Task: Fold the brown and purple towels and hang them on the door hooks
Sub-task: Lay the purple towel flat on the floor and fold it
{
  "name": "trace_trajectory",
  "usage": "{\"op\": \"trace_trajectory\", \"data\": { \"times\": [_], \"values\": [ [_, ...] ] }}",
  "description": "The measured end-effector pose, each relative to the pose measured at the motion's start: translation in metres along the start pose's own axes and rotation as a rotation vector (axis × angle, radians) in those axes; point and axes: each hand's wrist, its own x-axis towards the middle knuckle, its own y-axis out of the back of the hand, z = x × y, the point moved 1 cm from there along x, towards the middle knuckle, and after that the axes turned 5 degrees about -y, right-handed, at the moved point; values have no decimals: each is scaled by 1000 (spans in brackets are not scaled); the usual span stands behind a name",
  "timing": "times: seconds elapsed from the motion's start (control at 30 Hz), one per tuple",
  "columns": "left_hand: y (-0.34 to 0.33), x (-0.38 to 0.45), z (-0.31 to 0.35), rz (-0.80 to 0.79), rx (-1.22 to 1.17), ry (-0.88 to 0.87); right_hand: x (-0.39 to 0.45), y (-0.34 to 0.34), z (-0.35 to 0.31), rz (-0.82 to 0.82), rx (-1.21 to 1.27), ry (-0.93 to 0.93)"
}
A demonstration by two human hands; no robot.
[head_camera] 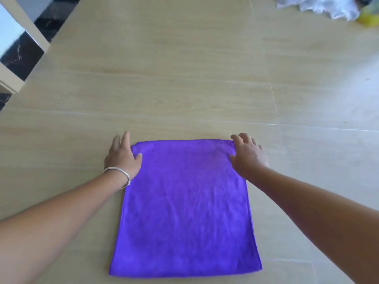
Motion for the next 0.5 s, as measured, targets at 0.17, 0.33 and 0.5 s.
{"op": "trace_trajectory", "data": {
  "times": [0.17, 0.33, 0.5],
  "values": [
    [-39, -118, -8, -204, 285, -508, -97, -44, 2, -93, -135, 422],
    [-58, -149, -16, -323, 412, -608, -118, -62, -14, -241, -226, 532],
    [-48, -57, -1, -236, 516, -517, -41, -39, -27, -190, -293, 362]
  ]
}}
